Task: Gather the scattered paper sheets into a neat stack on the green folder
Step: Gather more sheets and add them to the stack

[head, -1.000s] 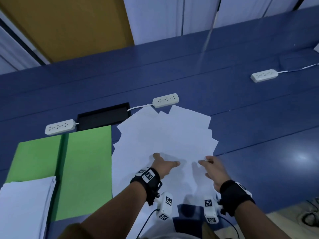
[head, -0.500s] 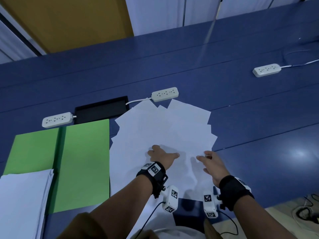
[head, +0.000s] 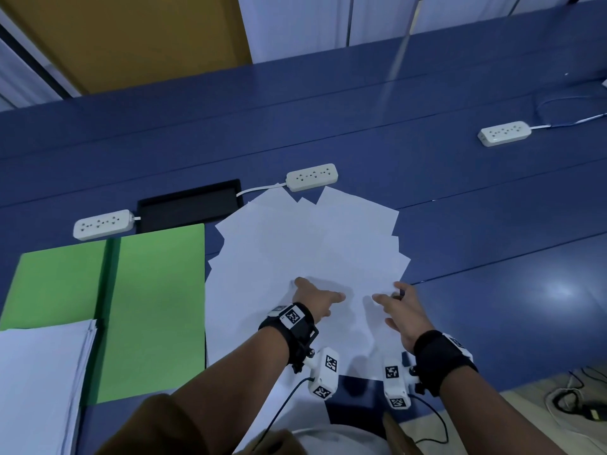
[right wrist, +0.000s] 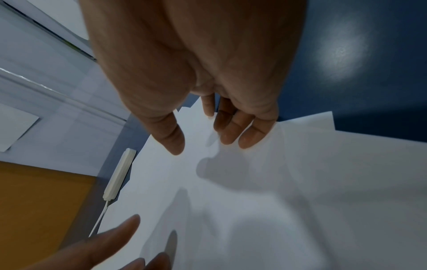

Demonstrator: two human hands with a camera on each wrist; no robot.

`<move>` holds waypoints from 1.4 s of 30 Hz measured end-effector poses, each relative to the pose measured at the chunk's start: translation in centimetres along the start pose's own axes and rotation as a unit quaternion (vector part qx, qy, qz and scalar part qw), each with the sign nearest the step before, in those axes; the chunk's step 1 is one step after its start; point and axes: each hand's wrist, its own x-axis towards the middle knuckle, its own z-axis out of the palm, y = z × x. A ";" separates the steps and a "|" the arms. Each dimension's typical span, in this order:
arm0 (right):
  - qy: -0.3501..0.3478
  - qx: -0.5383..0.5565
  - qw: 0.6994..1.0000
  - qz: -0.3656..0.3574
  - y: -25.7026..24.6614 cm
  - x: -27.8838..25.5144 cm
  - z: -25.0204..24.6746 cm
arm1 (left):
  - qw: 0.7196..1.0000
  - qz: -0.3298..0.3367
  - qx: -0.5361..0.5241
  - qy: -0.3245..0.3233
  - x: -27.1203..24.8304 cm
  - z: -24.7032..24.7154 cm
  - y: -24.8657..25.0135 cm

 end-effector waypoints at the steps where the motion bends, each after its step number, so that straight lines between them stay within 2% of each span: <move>1: 0.001 0.002 1.000 0.002 0.0 0.1 -0.1 | 1.000 0.003 0.016 0.006 0.2 -0.2 -0.1; 7: 0.018 0.023 0.999 0.046 -0.6 0.9 -0.3 | 0.992 0.029 0.123 0.015 0.2 -1.5 -0.5; 10: 0.044 -0.049 0.997 0.039 -0.7 1.6 0.5 | 0.988 0.032 0.147 -0.018 -0.3 -1.3 -1.0; 12: 0.081 -0.161 0.984 0.009 -0.6 1.9 1.2 | 0.994 0.026 0.109 -0.005 -0.2 -0.8 -1.7; 14: 0.099 -0.221 0.970 0.001 -0.7 2.0 1.5 | 0.998 0.031 0.055 0.016 -0.1 -0.4 -2.6; 19: 0.075 -0.159 0.984 -0.005 -0.5 2.3 1.4 | 0.994 0.026 -0.106 -0.030 -0.3 -1.1 -3.3; 21: 0.078 -0.170 0.982 -0.013 -0.5 2.3 1.4 | 0.991 0.016 -0.123 -0.059 -0.4 -1.6 -3.3; 22: 0.083 -0.184 0.979 -0.013 -0.4 2.3 1.3 | 0.993 0.023 -0.098 -0.062 -0.3 -1.9 -3.3; 24: 0.097 -0.231 0.968 -0.020 -0.4 2.3 1.2 | 0.995 0.090 0.049 0.000 0.1 -3.3 -3.3; 25: 0.111 -0.274 0.955 -0.022 -0.6 1.9 1.3 | 0.979 0.124 0.151 0.050 0.5 -4.3 -3.3; 27: 0.127 -0.362 0.923 -0.020 -0.8 1.3 1.4 | 0.920 0.149 0.335 0.141 1.4 -6.8 -3.3; 29: 0.117 -0.384 0.916 -0.025 -0.6 1.2 1.2 | 0.876 0.116 0.434 0.177 2.2 -8.8 -3.3; 31: 0.099 -0.386 0.916 -0.037 -0.7 1.1 1.2 | 0.865 0.087 0.462 0.176 2.9 -9.7 -3.4; 35: 0.094 -0.384 0.918 -0.033 -1.1 0.9 1.1 | 0.865 0.079 0.470 0.156 3.4 -9.3 -3.5; 40: 0.100 -0.267 0.957 -0.056 -0.1 1.1 0.8 | 0.819 0.104 0.538 0.172 3.5 -9.4 -4.1; 42: 0.120 -0.246 0.958 -0.087 0.3 0.9 0.9 | 0.808 0.103 0.555 0.168 3.4 -9.7 -4.4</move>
